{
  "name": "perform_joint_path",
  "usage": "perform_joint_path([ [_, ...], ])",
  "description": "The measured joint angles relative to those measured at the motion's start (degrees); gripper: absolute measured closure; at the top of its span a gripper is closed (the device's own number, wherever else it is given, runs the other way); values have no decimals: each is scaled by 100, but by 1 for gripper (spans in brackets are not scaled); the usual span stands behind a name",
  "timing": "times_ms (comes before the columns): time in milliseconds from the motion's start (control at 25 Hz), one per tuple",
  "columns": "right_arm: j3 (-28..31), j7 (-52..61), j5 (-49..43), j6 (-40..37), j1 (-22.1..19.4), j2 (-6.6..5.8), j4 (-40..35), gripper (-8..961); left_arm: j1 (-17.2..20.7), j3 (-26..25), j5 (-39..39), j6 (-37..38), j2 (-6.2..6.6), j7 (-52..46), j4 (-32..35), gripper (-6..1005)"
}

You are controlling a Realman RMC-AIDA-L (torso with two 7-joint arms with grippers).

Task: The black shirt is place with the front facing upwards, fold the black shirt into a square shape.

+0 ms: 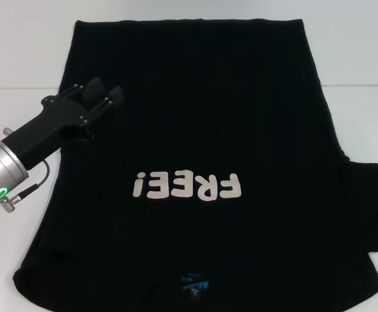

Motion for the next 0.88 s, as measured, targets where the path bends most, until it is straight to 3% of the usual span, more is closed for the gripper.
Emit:
perform_joint_path([
  [160,-12,-2,0,-2,14,2,16,725,0,-1,0,0,-10,0,0,519],
  [480,11,-3,0,19,0,1,17,927,0,0,0,0,-21,0,0,519],
  [760,26,-3,0,-24,-60,-55,-33,927,0,-5,0,0,-32,0,1,519],
  [880,135,-3,0,-57,-109,-139,-46,927,0,-10,0,0,-33,0,1,519],
])
